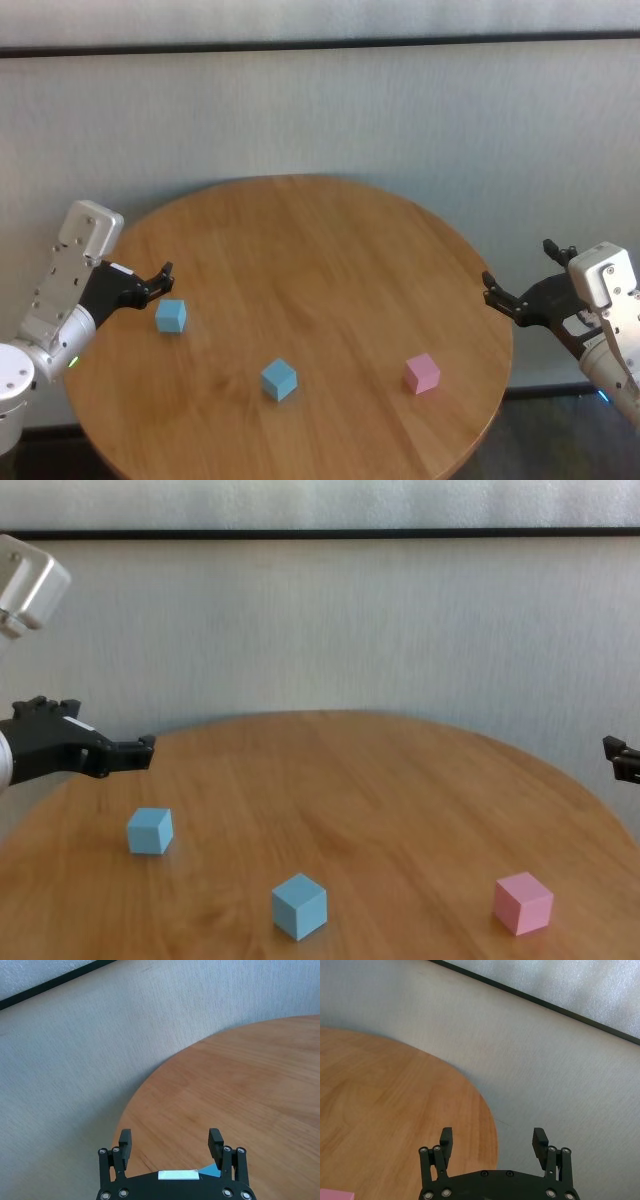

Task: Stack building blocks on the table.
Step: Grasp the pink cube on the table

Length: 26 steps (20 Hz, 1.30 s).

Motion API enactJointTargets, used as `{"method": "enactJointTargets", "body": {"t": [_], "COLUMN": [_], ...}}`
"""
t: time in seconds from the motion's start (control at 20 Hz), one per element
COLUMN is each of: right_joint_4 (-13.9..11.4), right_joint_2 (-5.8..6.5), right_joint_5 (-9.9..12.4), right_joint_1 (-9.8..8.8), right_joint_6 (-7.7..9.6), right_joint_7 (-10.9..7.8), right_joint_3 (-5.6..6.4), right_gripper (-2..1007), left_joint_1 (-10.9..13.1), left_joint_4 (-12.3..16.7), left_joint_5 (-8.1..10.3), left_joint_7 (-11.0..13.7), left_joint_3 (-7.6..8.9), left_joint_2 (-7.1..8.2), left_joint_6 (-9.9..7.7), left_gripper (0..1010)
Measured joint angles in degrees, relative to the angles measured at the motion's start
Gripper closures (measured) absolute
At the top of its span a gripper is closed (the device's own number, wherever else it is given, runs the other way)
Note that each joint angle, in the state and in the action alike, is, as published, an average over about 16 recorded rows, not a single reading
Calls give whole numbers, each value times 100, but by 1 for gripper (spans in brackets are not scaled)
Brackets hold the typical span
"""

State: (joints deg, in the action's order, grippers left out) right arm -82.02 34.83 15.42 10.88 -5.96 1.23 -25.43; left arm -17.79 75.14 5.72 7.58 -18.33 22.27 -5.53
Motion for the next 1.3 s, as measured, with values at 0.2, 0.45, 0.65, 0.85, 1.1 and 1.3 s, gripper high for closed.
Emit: {"method": "enactJointTargets", "body": {"t": [0.2,0.45,0.65,0.85,1.1,1.3], "right_joint_4": [-384,-1116,-1802,-2325,-2587,-2588], "right_joint_2": [39,16,-42,-119,-161,-114], "right_joint_5": [330,1043,1733,2258,2422,2238], "right_joint_1": [-196,-553,-876,-1113,-1182,-1124], "right_joint_6": [389,1336,2341,3232,3850,3996], "right_joint_7": [-21,86,182,285,260,127], "right_joint_3": [179,566,906,1130,1095,867], "right_gripper": [1,1,1,1,1,0], "left_joint_1": [-1,-1,-1,-1,-1,-1], "left_joint_4": [6,16,21,25,28,30], "left_joint_5": [4,3,3,2,0,-2], "left_joint_7": [-15,-28,-36,-40,-44,-47], "left_joint_3": [-9,-22,-28,-33,-36,-37], "left_joint_2": [2,6,9,11,13,14], "left_joint_6": [-17,-43,-58,-69,-76,-79], "left_gripper": [8,8,8,8,8,8]}}
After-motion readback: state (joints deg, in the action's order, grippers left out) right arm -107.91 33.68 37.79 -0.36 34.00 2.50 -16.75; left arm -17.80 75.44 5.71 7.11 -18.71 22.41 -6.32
